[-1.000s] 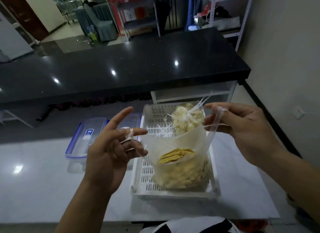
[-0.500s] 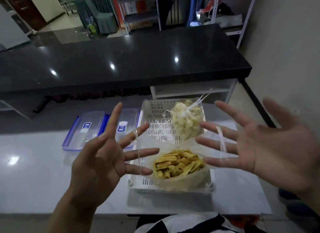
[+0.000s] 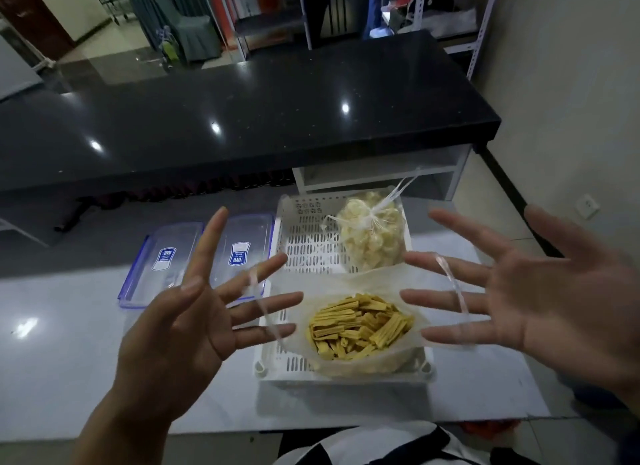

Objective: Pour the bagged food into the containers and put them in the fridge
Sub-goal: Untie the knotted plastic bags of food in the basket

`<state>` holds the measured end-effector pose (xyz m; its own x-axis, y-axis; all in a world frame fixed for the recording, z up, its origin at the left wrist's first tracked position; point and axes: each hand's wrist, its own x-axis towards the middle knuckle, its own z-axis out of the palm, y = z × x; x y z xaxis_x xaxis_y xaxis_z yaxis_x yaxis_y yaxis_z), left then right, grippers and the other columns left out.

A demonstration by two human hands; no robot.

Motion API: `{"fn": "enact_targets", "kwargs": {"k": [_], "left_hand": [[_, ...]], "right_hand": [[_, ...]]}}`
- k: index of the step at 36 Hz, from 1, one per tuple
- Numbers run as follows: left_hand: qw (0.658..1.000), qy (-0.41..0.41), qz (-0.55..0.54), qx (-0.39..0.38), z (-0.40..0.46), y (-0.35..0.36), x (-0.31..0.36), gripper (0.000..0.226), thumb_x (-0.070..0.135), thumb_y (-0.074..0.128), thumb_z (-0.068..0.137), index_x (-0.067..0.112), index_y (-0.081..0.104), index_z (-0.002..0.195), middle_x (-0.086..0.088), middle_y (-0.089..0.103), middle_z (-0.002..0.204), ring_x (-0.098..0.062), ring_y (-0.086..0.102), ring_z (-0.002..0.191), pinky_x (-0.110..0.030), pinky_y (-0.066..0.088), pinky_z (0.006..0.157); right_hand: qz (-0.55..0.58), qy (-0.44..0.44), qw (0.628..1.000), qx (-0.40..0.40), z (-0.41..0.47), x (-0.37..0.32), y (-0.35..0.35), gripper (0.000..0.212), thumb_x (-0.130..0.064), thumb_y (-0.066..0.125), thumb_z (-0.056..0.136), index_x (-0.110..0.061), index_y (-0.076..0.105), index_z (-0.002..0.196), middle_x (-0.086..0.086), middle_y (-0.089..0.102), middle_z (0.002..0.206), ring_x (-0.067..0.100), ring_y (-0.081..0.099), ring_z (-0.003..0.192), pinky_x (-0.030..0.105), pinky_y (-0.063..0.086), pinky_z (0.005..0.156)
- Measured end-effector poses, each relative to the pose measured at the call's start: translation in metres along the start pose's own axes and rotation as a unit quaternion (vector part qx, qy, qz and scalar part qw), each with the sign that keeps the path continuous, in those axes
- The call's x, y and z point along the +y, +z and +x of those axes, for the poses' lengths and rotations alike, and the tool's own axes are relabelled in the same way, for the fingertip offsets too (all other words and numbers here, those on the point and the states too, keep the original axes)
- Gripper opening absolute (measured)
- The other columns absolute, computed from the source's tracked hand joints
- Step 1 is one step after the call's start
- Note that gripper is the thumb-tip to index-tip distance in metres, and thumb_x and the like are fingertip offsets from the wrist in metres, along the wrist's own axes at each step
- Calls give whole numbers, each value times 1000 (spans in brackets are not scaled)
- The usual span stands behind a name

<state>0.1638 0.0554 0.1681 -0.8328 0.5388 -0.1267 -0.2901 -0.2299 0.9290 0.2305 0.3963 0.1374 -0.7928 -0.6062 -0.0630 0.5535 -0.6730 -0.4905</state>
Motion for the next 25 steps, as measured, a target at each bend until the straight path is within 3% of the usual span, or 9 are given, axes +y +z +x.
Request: {"fn": "enact_targets", "kwargs": {"k": [5, 7, 9, 11, 13, 16, 19, 21, 25], "left_hand": [[987, -50, 128, 87, 7, -6, 30, 105, 76, 83, 36, 57, 48, 133, -19, 72, 116, -44, 70, 102, -49, 60, 78], [972, -67, 200, 103, 18, -6, 42, 84, 74, 69, 52, 51, 52, 131, -16, 75, 109, -40, 72, 99, -46, 62, 76], [952, -81, 270, 115, 31, -16, 49, 62, 62, 64, 72, 42, 58, 130, -12, 76, 108, -34, 73, 99, -46, 61, 83], [928, -72, 354, 93, 43, -27, 54, 62, 78, 55, 70, 48, 63, 124, 2, 76, 111, -21, 73, 101, -46, 55, 93], [902, -43, 426, 50, 56, -28, 57, 70, 97, 42, 62, 61, 60, 120, 19, 72, 116, -5, 69, 106, -37, 51, 94], [871, -17, 491, 5, 87, -25, 52, 67, 96, 38, 68, 64, 54, 125, 33, 61, 126, 9, 57, 117, -32, 44, 101], [838, -27, 542, -53, 129, -15, 37, 62, 81, 54, 76, 57, 50, 133, 23, 55, 140, -3, 52, 129, -42, 43, 109], [799, -14, 595, -81, 154, -8, 22, 57, 56, 67, 85, 49, 47, 138, 14, 46, 149, -9, 47, 133, -37, 42, 109], [730, 34, 673, -111, 195, -1, -9, 53, 31, 66, 93, 38, 48, 142, 9, 43, 152, -7, 43, 132, -26, 35, 105]], "right_hand": [[-28, 43, 994, 96, -18, -27, -26, 64, -53, 15, 107, -24, -13, 157, 27, -19, 160, 57, -17, 143, 73, -18, 108], [-117, 35, 973, 197, -17, -40, -39, 63, -57, 25, 105, -30, 4, 159, 25, 5, 163, 56, 10, 144, 77, 11, 109], [-287, 17, 929, 231, -10, -70, -36, 67, -73, 45, 91, -40, 39, 149, 10, 47, 151, 39, 50, 132, 63, 48, 96], [-443, 9, 851, 283, 2, -79, -26, 74, -86, 61, 66, -45, 63, 127, -4, 67, 130, 22, 67, 114, 48, 59, 83], [-527, 21, 792, 309, 17, -77, -23, 73, -91, 63, 53, -51, 69, 113, -18, 71, 117, 10, 70, 105, 39, 59, 80], [-596, -4, 733, 328, 45, -67, -20, 46, -85, 63, 63, -61, 68, 101, -37, 66, 106, -1, 61, 107, 27, 49, 82], [-659, -13, 645, 387, 73, -56, -39, 49, -70, 64, 77, -47, 64, 121, -18, 62, 130, 13, 56, 122, 36, 47, 95], [-691, -5, 587, 422, 91, -47, -53, 57, -63, 64, 83, -38, 57, 134, -7, 56, 141, 19, 54, 125, 34, 44, 89], [-721, -9, 537, 438, 120, -30, -77, 60, -58, 63, 84, -32, 54, 138, -4, 56, 140, 23, 56, 121, 36, 48, 90]]}}
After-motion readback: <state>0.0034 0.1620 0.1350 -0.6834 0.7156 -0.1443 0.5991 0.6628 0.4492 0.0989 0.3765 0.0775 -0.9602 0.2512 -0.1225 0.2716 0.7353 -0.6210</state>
